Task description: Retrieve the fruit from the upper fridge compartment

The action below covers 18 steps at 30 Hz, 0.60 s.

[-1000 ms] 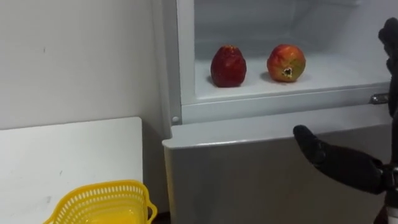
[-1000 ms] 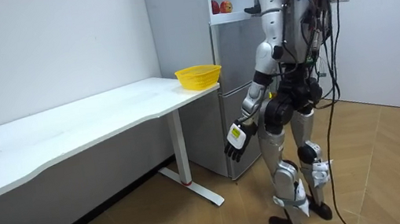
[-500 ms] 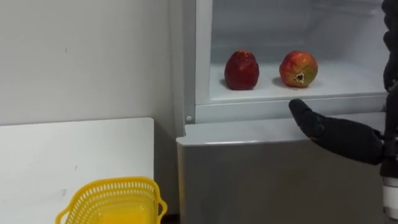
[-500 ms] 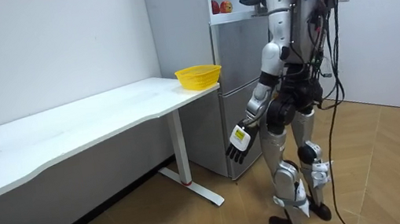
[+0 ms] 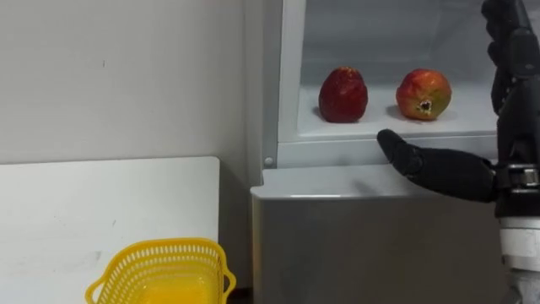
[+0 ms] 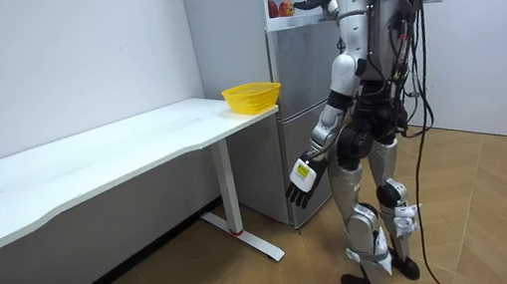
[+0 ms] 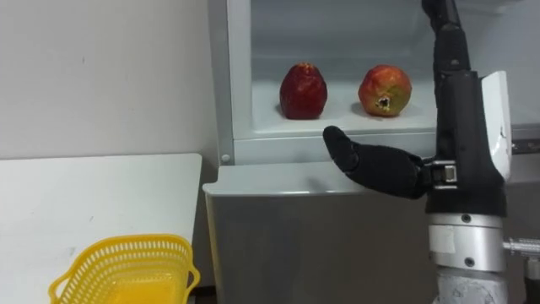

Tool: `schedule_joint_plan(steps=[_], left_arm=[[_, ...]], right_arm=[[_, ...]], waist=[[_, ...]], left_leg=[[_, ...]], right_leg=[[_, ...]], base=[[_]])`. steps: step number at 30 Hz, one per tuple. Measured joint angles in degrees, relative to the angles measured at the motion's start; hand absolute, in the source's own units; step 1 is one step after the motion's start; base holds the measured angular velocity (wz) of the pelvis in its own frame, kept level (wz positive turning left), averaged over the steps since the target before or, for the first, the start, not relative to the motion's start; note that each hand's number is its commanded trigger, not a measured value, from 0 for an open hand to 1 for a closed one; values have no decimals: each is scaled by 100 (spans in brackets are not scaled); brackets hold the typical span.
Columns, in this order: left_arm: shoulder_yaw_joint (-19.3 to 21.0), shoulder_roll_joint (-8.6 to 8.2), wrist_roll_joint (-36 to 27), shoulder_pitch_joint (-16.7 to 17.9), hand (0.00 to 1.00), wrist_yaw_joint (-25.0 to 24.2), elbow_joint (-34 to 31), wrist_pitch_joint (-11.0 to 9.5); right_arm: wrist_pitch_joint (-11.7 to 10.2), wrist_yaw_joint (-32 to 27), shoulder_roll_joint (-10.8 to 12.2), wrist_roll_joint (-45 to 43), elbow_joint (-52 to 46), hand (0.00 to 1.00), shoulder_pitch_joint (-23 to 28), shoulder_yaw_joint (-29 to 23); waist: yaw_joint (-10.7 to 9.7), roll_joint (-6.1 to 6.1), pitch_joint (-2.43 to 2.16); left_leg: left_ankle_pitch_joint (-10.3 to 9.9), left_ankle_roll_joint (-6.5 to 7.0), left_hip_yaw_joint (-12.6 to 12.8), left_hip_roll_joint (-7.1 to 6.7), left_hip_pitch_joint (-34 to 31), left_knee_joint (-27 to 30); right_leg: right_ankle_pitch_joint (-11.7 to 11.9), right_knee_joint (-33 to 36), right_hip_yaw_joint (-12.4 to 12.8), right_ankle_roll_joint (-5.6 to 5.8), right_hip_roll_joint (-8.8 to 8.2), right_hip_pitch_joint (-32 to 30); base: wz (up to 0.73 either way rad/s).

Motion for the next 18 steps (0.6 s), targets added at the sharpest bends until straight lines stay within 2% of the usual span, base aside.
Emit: schedule_joint_plan(steps=[3, 7, 13, 18], left_arm=[[3, 0, -3, -32, 0, -6, 6, 53], [12, 1, -2, -44, 0, -34, -3, 110], [15, 5, 2, -64, 0, -111, -8, 125], [13, 4, 5, -71, 0, -128, -14, 133]], right_arm=[[122, 16, -22, 258, 55, 0, -31, 2], [219, 181, -24, 478, 295, 0, -164, 9], [236, 193, -51, 542, 677, 0, -620, 20], [234, 196, -93, 565, 694, 0, -631, 61]], waist=[[98, -11, 7], [131, -13, 15], [186, -5, 23], [242, -2, 24]], left_leg=[[2, 2, -3, 0, -4, 10], [6, 7, -14, 7, -18, 46], [7, 12, -25, 16, -34, 45], [7, 12, -98, 5, -21, 50]], right_leg=[[0, 0, -2, 0, -4, 2], [0, 1, -7, 0, -20, 21], [1, 11, -11, -2, -22, 25], [1, 7, -76, -1, -26, 73]], base=[[0], [2], [0], [7]])
